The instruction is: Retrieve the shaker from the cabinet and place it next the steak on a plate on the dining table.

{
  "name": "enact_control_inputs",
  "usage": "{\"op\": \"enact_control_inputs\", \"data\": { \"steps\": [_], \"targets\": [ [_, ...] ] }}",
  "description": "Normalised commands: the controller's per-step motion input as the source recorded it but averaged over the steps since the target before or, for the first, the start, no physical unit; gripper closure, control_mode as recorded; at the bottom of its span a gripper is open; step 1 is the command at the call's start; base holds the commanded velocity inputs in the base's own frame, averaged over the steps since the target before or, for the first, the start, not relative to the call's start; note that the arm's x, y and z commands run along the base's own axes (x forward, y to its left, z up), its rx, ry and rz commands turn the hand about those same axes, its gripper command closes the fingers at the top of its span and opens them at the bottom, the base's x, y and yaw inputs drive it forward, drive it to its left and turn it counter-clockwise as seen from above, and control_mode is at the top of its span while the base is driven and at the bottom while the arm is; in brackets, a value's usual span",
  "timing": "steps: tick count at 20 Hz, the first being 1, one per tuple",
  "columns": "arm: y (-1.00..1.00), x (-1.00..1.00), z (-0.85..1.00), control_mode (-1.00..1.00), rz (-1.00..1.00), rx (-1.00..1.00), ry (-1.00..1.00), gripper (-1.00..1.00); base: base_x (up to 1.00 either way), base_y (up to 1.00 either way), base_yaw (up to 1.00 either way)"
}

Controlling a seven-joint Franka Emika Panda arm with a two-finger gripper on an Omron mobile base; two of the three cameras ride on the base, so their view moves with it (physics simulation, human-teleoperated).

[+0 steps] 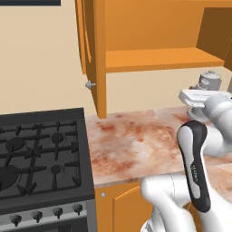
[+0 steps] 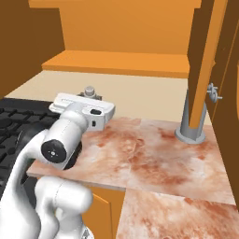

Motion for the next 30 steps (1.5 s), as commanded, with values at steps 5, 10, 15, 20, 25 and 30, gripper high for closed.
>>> {"op": "enact_control_inputs", "data": {
  "steps": [5,10,15,20,25,30],
  "targets": [
    [0.02,-0.99,-0.01,-1.00,-0.15,0.03,0.00,1.00,0.00,0.00,0.00],
    [0.01,-0.80,0.00,1.00,-0.04,0.08,0.00,1.00,-0.20,0.10,0.00],
    [0.00,0.00,0.00,1.00,0.00,0.00,0.00,1.00,-0.95,0.80,0.21],
    [0.00,0.00,0.00,1.00,0.00,0.00,0.00,1.00,-0.35,0.87,0.84],
    [0.00,0.00,0.00,1.00,0.00,0.00,0.00,1.00,-0.01,0.30,1.00],
    [0.00,0.00,0.00,1.00,0.00,0.00,0.00,1.00,0.00,0.05,1.00]
  ]
}}
